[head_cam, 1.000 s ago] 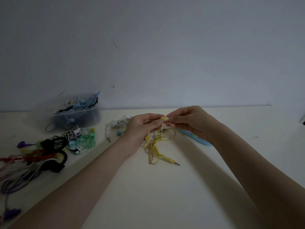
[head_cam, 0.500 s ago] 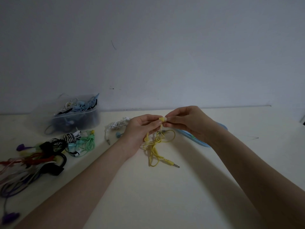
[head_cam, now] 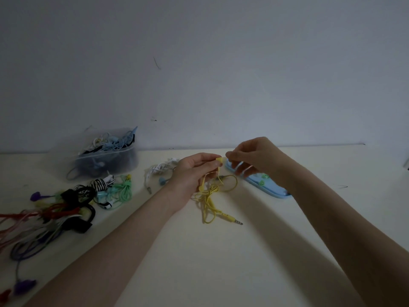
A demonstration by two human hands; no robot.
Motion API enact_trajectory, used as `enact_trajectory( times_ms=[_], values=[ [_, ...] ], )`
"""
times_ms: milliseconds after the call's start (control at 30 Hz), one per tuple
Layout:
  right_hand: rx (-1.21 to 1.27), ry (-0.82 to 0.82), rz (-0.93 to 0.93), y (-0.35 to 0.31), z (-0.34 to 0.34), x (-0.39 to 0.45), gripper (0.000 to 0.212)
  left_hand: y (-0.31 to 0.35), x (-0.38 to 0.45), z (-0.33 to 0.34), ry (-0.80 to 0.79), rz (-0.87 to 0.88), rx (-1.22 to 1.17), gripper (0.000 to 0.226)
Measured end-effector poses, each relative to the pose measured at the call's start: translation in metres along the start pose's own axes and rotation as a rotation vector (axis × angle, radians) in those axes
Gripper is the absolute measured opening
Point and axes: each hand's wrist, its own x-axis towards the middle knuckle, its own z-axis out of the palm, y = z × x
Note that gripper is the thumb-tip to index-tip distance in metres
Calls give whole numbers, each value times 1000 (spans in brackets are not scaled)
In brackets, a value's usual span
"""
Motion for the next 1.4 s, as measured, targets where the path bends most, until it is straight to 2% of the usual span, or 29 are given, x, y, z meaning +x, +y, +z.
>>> enact_trajectory(
  times_ms=[33, 100, 167, 233, 300, 400, 467, 567, 667, 767, 900, 1033, 1100, 1200, 1300, 1400],
  values=[
    [-186, -66, 10, -7, -1, -4, 23, 3, 0, 0, -16, -12, 3, 14],
    [-543, -299, 43, -23, 4, -14, 27, 8, -1, -2, -38, -34, 53, 13],
    [-808, -455, 42, -32, 21, -21, 29, 14, -2, -5, -20, -44, 177, 10],
    [-970, -466, -1, -30, 40, -23, 36, 17, -3, -9, 18, -52, 276, 9],
    [-1028, -424, -59, -25, 52, -22, 24, 19, -6, -12, 26, -55, 345, 10],
    [-1028, -332, -90, -24, 45, -20, 6, 21, -14, -17, 23, -31, 540, 13],
    [-914, -241, -99, -25, 34, -18, 5, 22, -19, -21, 6, -39, 570, 10],
    [-732, -169, -165, -30, 26, -15, 7, 38, -27, -22, -98, -162, 440, 6],
    [-607, -105, -246, -48, 23, -12, 4, 65, -30, -23, -99, -152, 319, 10],
    [-477, -52, -318, -76, 32, -1, 5, 101, -30, -39, 0, -48, 255, 7],
    [-185, 26, -358, -106, 71, 29, 8, 145, -29, -79, 178, 141, 251, 10],
    [-52, 39, -374, -123, 125, 60, 8, 164, -29, -125, 362, 242, 467, 10],
    [-53, 55, -361, -125, 149, 74, 10, 164, -29, -148, 426, 282, 579, 11],
    [-212, 76, -399, -121, 178, 92, 13, 152, -26, -178, 497, 300, 800, 12],
    [-511, 41, -469, -120, 203, 105, 25, 130, -23, -201, 494, 111, 1115, 10],
    [-671, -11, -546, -122, 218, 110, 28, 119, -22, -214, 441, -25, 1275, 17]
  ],
)
